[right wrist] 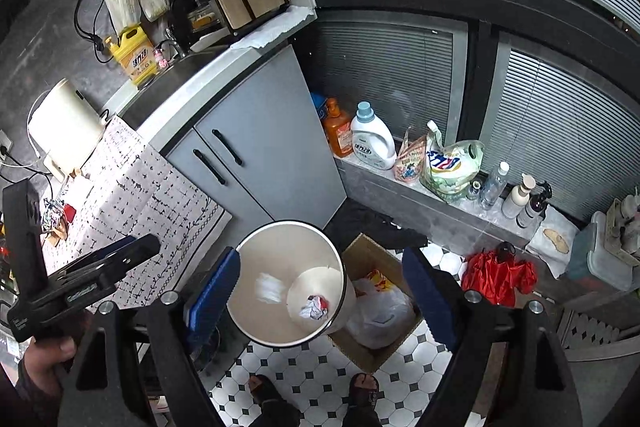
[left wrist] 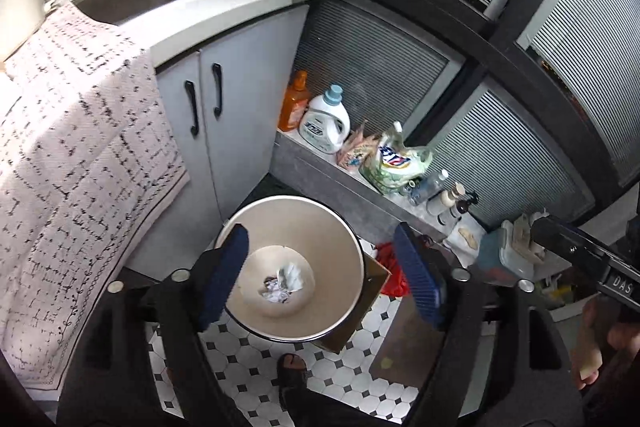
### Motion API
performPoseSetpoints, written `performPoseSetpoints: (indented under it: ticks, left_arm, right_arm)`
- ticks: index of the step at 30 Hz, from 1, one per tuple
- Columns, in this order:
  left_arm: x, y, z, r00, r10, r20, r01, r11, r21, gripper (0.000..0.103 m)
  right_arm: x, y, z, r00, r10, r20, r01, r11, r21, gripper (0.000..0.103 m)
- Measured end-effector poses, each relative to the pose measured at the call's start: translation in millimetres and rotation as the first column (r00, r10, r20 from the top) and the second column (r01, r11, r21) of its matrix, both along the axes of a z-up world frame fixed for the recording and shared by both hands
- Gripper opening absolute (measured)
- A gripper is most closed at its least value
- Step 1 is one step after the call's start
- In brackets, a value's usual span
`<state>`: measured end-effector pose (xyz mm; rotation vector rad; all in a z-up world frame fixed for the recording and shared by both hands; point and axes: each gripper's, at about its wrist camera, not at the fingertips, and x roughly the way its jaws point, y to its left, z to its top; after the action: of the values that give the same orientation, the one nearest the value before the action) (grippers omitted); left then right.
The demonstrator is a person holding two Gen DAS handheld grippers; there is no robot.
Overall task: Collect trash
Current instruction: 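Move both open tools back up over the trash pile on the counter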
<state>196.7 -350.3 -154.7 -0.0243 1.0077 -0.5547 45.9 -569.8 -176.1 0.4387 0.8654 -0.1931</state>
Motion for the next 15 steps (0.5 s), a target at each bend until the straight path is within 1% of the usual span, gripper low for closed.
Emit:
performPoseSetpoints:
  ticks: [4, 8, 12, 15]
  left_arm:
    - [-1, 19, 9, 0.998, 0.056, 0.018, -0.056, 0.998, 0.009, 0.085]
    - [-3, 43, 23, 0.990, 0.129, 0.056, -0.130, 0.991, 0.016, 0.088]
    - [-7, 70, 37, 0.974, 0.207, 0.092, -0.210, 0.978, 0.015, 0.090]
    - [-12, 93, 47, 0.954, 0.275, 0.118, -0.279, 0.960, 0.015, 0.091]
  right_arm:
    - [13, 9, 3, 0.999, 0.040, 0.019, -0.040, 0.999, -0.001, 0.086]
    - [28, 19, 11, 0.993, 0.102, 0.056, -0.103, 0.995, 0.013, 0.089]
    - [45, 38, 24, 0.980, 0.171, 0.101, -0.172, 0.985, 0.002, 0.094]
    - [59, 56, 33, 0.963, 0.233, 0.134, -0.234, 0.972, -0.003, 0.095]
